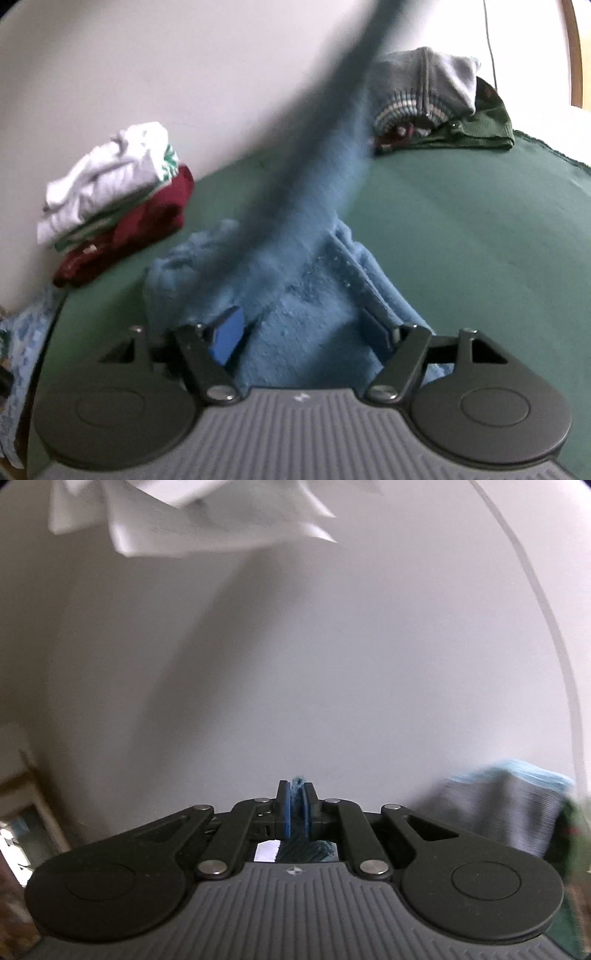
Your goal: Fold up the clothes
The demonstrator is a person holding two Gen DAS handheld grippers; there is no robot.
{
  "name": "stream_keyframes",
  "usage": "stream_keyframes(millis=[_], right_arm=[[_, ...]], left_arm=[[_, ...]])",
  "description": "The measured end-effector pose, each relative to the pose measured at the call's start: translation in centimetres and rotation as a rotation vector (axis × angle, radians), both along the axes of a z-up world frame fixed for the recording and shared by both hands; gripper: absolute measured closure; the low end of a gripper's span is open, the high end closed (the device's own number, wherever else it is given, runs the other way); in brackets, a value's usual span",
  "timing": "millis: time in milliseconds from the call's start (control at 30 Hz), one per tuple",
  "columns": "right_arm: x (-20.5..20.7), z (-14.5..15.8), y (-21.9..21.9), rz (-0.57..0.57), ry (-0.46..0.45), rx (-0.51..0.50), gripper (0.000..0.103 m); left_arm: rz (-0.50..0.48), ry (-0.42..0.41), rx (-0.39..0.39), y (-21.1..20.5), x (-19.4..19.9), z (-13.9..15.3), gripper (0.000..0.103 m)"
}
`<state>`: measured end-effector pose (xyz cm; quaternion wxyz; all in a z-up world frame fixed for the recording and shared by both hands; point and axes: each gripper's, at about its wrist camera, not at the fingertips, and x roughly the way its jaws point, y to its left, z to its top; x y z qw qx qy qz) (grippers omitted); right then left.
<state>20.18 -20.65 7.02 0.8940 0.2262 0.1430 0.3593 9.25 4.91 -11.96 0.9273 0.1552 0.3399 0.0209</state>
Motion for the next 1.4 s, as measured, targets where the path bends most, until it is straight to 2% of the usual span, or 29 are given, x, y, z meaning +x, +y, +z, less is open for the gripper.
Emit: stream_keyframes(millis=[167, 267, 333, 433, 533, 600, 633, 700, 800, 900, 967, 1100, 1167, 1267, 1300, 1400], right_arm=[[0.3, -6.3, -3.5, -0.104, 0.131, -0.135, 0.096], [0.8, -8.9, -4.4, -0.159, 0.193, -0.183, 0.096], [1.1, -10.5, -5.0, -0.195, 0.234, -0.212, 0.096], [1.5, -12.9, -5.9, -0.249, 0.295, -0.255, 0.097], [1.6, -11.7, -6.1, -0.251, 0.258, -0.2, 0.098], [1.6, -10.7, -6.3, -0.244, 0.218, -0.163, 0.098], [1.7, -10.7, -6.5, -0.244, 0.219, -0.16, 0.098], [1.3, -11.8, -6.9, -0.254, 0.253, -0.185, 0.098], [0.2, -14.1, -7.5, -0.292, 0.324, -0.266, 0.103], [-0.6, -16.5, -8.4, -0.342, 0.412, -0.316, 0.102], [-0.9, -17.0, -8.1, -0.347, 0.429, -0.348, 0.096], [-1.0, -16.0, -4.1, -0.238, 0.361, -0.442, 0.085], [-0.8, -16.1, -1.0, -0.248, 0.308, -0.566, 0.063], [-0.2, -16.8, 2.0, -0.344, 0.238, -0.691, 0.05], [0.4, -17.2, 2.3, -0.347, 0.254, -0.696, 0.049], [1.2, -17.8, 2.4, -0.337, 0.28, -0.688, 0.049]], left_arm=[[-0.074, 0.013, -0.039, 0.7, -1.2, 0.1, 0.028], [-0.128, 0.035, -0.054, 0.5, -1.9, 0.5, 0.028], [-0.191, 0.073, -0.122, 0.2, -2.6, 1.2, 0.022], [-0.324, 0.073, -0.16, -0.8, -5.1, 2.9, 0.019], [-0.478, 0.036, -0.162, -1.6, -8.2, 4.7, 0.012], [-0.508, 0.009, -0.168, -1.1, -9.0, 5.6, 0.004], [-0.489, -0.002, -0.157, -0.6, -8.6, 5.7, 0.001], [-0.414, -0.015, -0.128, 0.8, -7.2, 5.5, 0.003], [-0.254, 0.004, -0.167, 4.2, -3.8, 4.6, 0.018], [-0.172, 0.067, -0.181, 6.4, -1.6, 2.5, 0.022], [-0.166, 0.141, -0.218, 6.9, -1.2, 1.3, 0.022], [-0.17, 0.102, -0.173, 5.8, -2.7, 0.5, 0.02], [-0.148, 0.099, -0.196, 6.1, -2.7, 0.4, 0.019], [-0.1, 0.095, -0.252, 7.0, -2.5, 0.0, 0.009], [-0.086, 0.093, -0.267, 7.2, -2.5, -0.1, 0.005], [-0.052, 0.088, -0.301, 7.8, -2.4, -0.4, 0.004]])
